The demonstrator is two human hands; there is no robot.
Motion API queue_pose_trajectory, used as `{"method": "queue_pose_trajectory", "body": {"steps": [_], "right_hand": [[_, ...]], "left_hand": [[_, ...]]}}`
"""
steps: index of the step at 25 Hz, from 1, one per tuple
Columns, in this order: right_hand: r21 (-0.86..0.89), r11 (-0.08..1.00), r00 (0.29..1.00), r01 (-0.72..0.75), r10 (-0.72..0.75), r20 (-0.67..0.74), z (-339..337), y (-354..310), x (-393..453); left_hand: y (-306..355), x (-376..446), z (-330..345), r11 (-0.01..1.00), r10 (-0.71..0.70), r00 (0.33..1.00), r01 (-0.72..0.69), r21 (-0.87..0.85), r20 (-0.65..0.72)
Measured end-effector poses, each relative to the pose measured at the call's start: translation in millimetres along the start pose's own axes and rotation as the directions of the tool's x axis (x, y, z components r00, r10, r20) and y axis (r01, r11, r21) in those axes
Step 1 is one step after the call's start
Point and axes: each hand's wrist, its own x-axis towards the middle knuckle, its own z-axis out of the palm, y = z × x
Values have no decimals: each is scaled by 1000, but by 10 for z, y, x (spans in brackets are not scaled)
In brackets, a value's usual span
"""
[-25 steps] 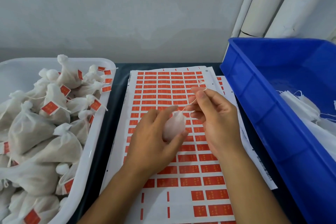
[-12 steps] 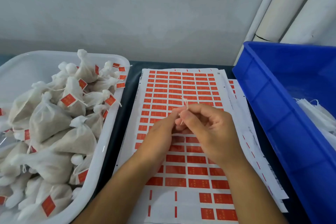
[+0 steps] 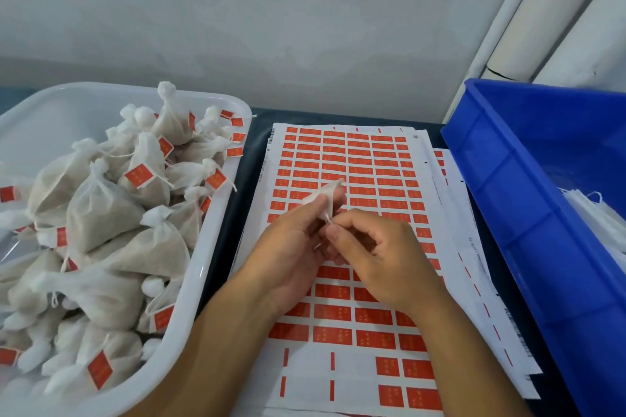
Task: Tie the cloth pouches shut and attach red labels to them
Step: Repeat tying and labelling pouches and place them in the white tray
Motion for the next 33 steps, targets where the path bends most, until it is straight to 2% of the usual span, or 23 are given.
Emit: {"method": "queue_pose_trajectory", "body": {"steps": [3, 6, 8, 10, 11, 12, 14, 15, 17, 19, 21, 23, 25, 28, 33], "right_hand": [[23, 1000, 1000, -5, 5, -3, 5, -8, 4], [63, 998, 998, -26, 30, -54, -20, -32, 11], [37, 999, 993, -27, 31, -110, -43, -38, 9], [40, 999, 990, -31, 36, -140, -62, -39, 5], [58, 998, 987, -35, 44, -153, -73, -34, 6], [79, 996, 985, -38, 50, -166, -85, -26, 10], [117, 993, 981, -31, 53, -188, -119, -7, 14], [131, 991, 979, -26, 52, -196, -132, 0, 17], [133, 991, 977, -20, 48, -209, -157, 11, 12], [88, 996, 977, 7, 12, -212, -166, 0, 6], [21, 998, 979, 51, -46, -198, -158, -20, -1], [-8, 997, 979, 74, -74, -188, -150, -24, -7], [-10, 998, 984, 55, -56, -172, -160, -7, -11], [24, 1000, 996, -5, 8, -93, -185, 26, -6], [105, 994, 997, -40, 47, -63, -193, 32, 6]], "left_hand": [[-3, 40, -44, 997, -3, 997, -3, -74, -78], [10, 52, -68, 980, 15, 999, -25, -198, -52], [-11, 44, -65, 995, 51, 996, -57, -77, -78], [-32, 17, -43, 978, 100, 989, -77, 192, -112], [-31, -4, -40, 920, 132, 984, -77, 385, -118], [-29, -19, -44, 804, 194, 976, -102, 586, -96], [-57, -24, -63, 454, 346, 936, -231, 860, 69], [-74, -15, -72, 306, 382, 915, -260, 916, 132], [-102, -2, -72, 131, 405, 897, -250, 959, 178], [-125, 12, -82, 16, 425, 880, -243, 970, 214], [-143, 16, -82, -38, 423, 870, -261, 964, 253], [-168, 11, -62, -44, 380, 876, -305, 951, 298], [-193, -8, -38, 4, 357, 866, -375, 927, 349], [-209, -6, -22, 152, 360, 855, -448, 881, 372], [-139, -30, 9, 457, 430, 877, -417, 786, 215]]}}
